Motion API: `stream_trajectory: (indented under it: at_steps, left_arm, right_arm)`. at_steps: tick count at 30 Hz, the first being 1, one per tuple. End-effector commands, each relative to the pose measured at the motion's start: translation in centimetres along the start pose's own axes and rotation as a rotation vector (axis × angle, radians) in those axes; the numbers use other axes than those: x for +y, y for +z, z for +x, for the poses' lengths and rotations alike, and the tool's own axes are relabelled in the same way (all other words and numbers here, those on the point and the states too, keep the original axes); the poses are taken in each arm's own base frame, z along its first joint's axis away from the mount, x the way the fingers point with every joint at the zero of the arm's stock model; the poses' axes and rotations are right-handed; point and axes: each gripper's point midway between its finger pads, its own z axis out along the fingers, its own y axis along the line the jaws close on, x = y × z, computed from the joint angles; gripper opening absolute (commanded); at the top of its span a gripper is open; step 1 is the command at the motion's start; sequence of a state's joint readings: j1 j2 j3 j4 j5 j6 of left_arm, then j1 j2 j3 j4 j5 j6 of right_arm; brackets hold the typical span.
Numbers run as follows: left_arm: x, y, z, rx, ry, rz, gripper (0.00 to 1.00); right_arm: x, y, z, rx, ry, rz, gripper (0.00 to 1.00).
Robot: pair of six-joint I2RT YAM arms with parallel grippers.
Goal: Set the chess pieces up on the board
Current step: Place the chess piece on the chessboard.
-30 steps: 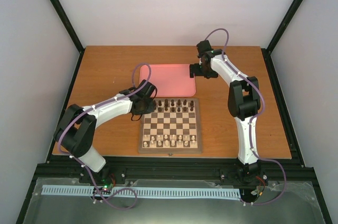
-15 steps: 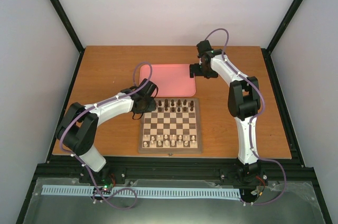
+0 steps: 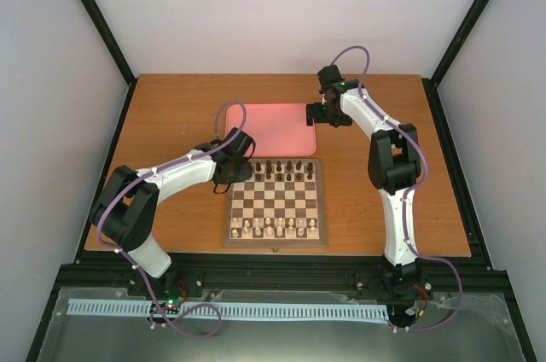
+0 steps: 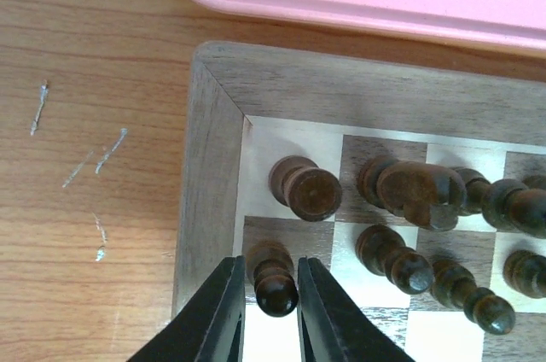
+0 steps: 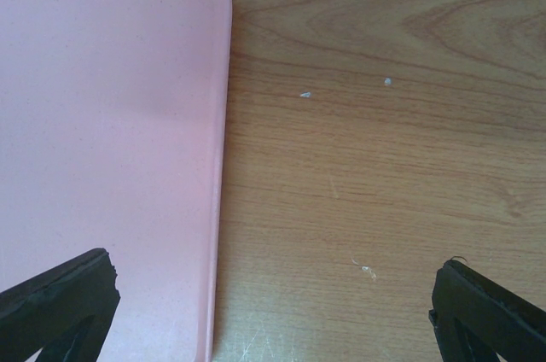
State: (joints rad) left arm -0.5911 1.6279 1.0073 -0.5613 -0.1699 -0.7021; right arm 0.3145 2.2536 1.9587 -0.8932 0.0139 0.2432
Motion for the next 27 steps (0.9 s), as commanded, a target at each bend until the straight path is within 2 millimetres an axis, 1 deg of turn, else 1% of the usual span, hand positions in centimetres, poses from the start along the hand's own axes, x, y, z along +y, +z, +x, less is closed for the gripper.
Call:
stream_trajectory:
  at_steps: [1,4,10,11,14,19,24,27]
  left_arm:
    - [-0.1,-0.7,-0.5,-0.019,0.023,-0.009,0.22]
    - [-0.1,-0.7,-0.4,-0.02,0.024,-0.005,0.25]
    - [-0.4,-1.0,-0.6,-0.023,0.023,0.009,0.26]
    - [-0.4,-1.1,-0.6,-0.025,0.025,0.01,0.27]
    - [-0.4,-1.8,-0.9,-0.035,0.031,0.014,0.3]
    - [-0.7,-3.6,-1.7,-0.063,0.037,0.036,0.36]
    - [-1.2,-4.8,-2.2,-0.069,0.042,0.061,0.36]
    - [-1.7,-5.2,-2.4,-0.07,0.052,0.07,0.36]
  right_arm:
    - [-0.4,-0.6,-0.7,-0.021,0.0,0.004,1.0]
    - [-0.4,-0.6,-0.7,-0.02,0.0,0.003,1.0]
    - [-0.3,-0.6,-0.7,-0.021,0.002,-0.001,1.0]
    - [-0.3,-0.7,-0.8,-0.022,0.002,-0.002,1.0]
    - [-0.2,-0.8,-0.8,-0.024,0.0,-0.006,1.0]
    - [-0.2,-0.9,-0.9,-0.027,0.001,-0.009,1.0]
    - [-0.1,-0.9,-0.9,-0.028,0.003,-0.013,1.0]
    - [-0.1,-0.9,-0.9,-0.027,0.003,-0.013,1.0]
